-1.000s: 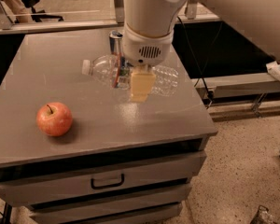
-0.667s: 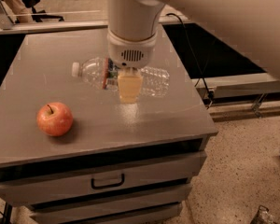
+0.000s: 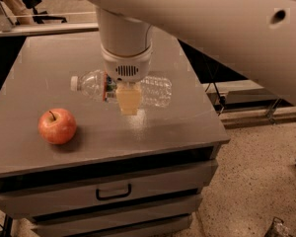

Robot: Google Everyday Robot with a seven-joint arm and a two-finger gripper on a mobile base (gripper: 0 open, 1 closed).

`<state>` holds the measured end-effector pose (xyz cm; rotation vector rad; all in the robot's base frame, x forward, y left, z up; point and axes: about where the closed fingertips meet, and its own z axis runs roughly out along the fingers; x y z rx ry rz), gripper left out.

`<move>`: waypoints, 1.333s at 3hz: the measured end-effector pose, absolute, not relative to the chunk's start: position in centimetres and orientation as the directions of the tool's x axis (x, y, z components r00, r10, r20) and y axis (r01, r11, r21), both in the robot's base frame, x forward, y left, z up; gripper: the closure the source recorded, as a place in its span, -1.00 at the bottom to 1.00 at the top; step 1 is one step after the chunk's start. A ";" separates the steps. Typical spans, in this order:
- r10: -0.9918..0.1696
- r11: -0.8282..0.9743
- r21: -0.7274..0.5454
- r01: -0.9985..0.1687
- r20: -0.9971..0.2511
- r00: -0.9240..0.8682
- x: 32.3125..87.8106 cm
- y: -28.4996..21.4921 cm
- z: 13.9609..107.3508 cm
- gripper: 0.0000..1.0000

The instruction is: Knock water bottle over

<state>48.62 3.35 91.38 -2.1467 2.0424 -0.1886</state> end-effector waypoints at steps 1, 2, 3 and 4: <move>-0.995 -0.092 -0.234 -0.968 0.054 0.082 49.5 2.3 91.3 1.00; -0.968 -0.190 -0.234 -0.954 0.205 0.143 50.6 0.2 91.0 1.00; -0.950 -0.242 -0.202 -0.949 0.246 0.190 51.4 -1.6 89.3 1.00; -0.948 -0.264 -0.173 -0.949 0.229 0.222 51.7 -2.6 87.7 0.71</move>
Offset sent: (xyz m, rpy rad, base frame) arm 0.0286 -0.0674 -0.0039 -0.4640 -0.0391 0.1770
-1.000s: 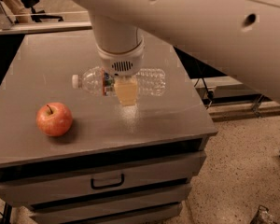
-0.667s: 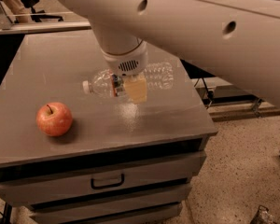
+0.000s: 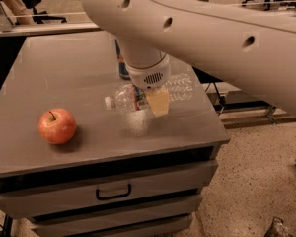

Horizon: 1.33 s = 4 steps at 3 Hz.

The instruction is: Knock water bottle over

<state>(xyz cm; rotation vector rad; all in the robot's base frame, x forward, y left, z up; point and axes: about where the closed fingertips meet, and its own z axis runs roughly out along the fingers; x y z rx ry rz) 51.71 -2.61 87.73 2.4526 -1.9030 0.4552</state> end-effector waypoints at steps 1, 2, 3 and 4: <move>-0.955 -0.257 -0.152 -0.954 0.190 0.227 51.2 -3.0 86.8 0.26; -0.959 -0.246 -0.125 -0.961 0.173 0.223 50.6 -3.2 85.0 -0.25; -0.956 -0.245 -0.108 -0.964 0.189 0.222 50.1 -3.1 83.9 -0.68; -0.957 -0.246 -0.113 -0.963 0.186 0.223 50.2 -3.0 83.9 -1.00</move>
Offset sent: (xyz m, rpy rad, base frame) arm -0.0227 -0.0097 -0.0465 0.0427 0.1074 -0.0299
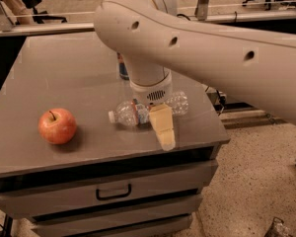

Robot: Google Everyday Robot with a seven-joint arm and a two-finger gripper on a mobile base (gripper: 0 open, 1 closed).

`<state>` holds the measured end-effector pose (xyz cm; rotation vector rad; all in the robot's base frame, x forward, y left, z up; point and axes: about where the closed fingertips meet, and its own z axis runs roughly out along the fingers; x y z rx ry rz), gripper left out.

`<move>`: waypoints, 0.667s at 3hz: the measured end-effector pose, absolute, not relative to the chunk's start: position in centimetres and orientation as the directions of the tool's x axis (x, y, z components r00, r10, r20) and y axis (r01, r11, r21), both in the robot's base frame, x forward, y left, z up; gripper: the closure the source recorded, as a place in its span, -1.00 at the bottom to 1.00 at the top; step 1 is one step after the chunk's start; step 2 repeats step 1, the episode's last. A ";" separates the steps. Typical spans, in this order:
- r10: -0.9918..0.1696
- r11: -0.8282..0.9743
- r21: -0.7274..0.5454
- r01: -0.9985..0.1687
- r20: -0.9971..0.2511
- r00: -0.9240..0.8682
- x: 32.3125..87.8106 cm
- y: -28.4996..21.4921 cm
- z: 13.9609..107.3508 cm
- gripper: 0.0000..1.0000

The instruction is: Knock water bottle over

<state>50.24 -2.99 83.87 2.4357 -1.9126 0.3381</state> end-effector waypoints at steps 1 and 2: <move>-0.957 -0.246 -0.113 -0.963 0.186 0.223 50.2 -3.0 83.9 -1.00; -0.957 -0.246 -0.113 -0.963 0.186 0.223 50.2 -3.0 83.9 -1.00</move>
Offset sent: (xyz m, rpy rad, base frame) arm 0.0000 0.0000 0.0000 0.0000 0.0000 0.0000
